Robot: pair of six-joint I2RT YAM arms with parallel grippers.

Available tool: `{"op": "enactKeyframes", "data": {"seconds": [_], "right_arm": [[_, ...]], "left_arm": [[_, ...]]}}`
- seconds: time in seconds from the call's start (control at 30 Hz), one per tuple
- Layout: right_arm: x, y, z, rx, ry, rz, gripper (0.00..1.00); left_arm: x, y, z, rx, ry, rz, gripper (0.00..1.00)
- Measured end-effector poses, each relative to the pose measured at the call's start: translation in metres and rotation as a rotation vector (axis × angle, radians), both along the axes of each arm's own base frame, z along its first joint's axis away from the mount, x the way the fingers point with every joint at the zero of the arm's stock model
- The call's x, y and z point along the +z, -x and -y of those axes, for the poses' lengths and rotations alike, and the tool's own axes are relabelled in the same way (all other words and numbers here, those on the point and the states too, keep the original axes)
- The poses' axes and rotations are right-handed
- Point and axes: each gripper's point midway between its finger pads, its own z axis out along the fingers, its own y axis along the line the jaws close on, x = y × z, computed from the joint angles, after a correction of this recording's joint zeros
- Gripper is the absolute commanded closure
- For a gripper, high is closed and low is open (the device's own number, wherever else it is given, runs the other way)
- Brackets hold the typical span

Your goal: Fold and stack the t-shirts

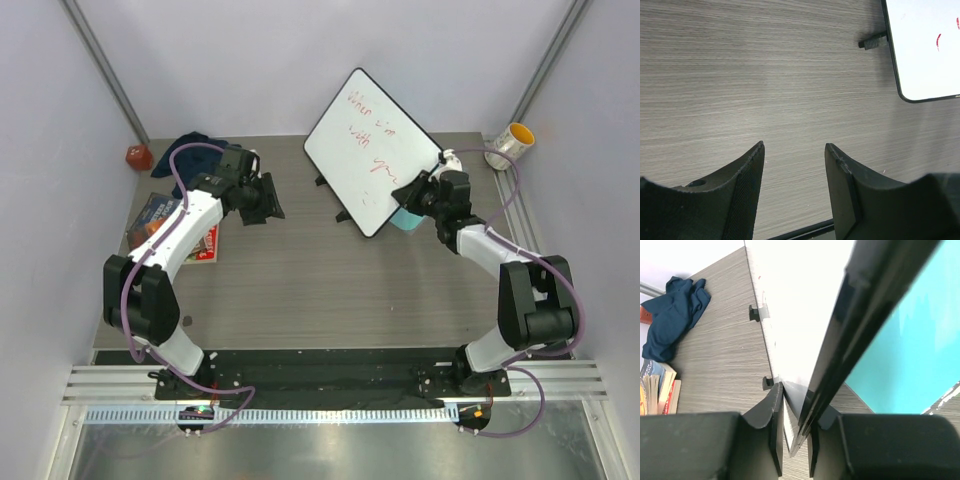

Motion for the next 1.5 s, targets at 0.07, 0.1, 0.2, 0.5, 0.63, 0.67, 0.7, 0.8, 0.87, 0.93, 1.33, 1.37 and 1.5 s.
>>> {"op": "enactKeyframes", "data": {"seconds": [0.07, 0.1, 0.2, 0.5, 0.63, 0.67, 0.7, 0.8, 0.87, 0.93, 1.33, 1.37, 1.5], "right_arm": [[-0.004, -0.002, 0.005, -0.012, -0.003, -0.026, 0.99], [-0.003, -0.003, 0.005, -0.009, -0.002, -0.029, 0.99], [-0.006, -0.006, 0.004, -0.006, 0.003, -0.047, 0.99], [-0.012, -0.008, 0.006, -0.021, 0.008, -0.071, 0.99], [-0.018, -0.016, 0.008, -0.042, 0.000, -0.109, 0.98], [-0.020, -0.018, 0.009, -0.049, -0.005, -0.120, 0.99], [-0.022, -0.020, 0.010, -0.058, -0.010, -0.136, 0.99], [-0.030, -0.024, 0.015, -0.083, -0.019, -0.184, 0.99], [-0.033, -0.024, 0.016, -0.104, -0.019, -0.209, 0.99], [-0.033, -0.021, 0.014, -0.122, -0.015, -0.220, 0.99], [-0.043, -0.019, 0.001, -0.172, 0.060, -0.266, 0.99], [-0.045, -0.019, 0.002, -0.176, 0.067, -0.289, 0.99], [-0.049, -0.017, 0.005, -0.144, 0.141, -0.386, 0.99]], "left_arm": [[0.000, 0.000, 0.000, 0.000, 0.000, 0.000, 0.47], [0.000, 0.000, 0.000, 0.000, 0.000, 0.000, 0.47], [0.000, 0.000, 0.000, 0.000, 0.000, 0.000, 0.47], [0.000, 0.000, 0.000, 0.000, 0.000, 0.000, 0.47], [0.000, 0.000, 0.000, 0.000, 0.000, 0.000, 0.47], [0.000, 0.000, 0.000, 0.000, 0.000, 0.000, 0.47], [0.000, 0.000, 0.000, 0.000, 0.000, 0.000, 0.47], [0.000, 0.000, 0.000, 0.000, 0.000, 0.000, 0.47], [0.000, 0.000, 0.000, 0.000, 0.000, 0.000, 0.47], [0.000, 0.000, 0.000, 0.000, 0.000, 0.000, 0.47], [0.000, 0.000, 0.000, 0.001, -0.001, 0.000, 0.47], [0.000, 0.000, -0.001, 0.002, -0.003, 0.001, 0.47], [0.000, -0.001, -0.001, 0.004, -0.005, 0.002, 0.47]]}}
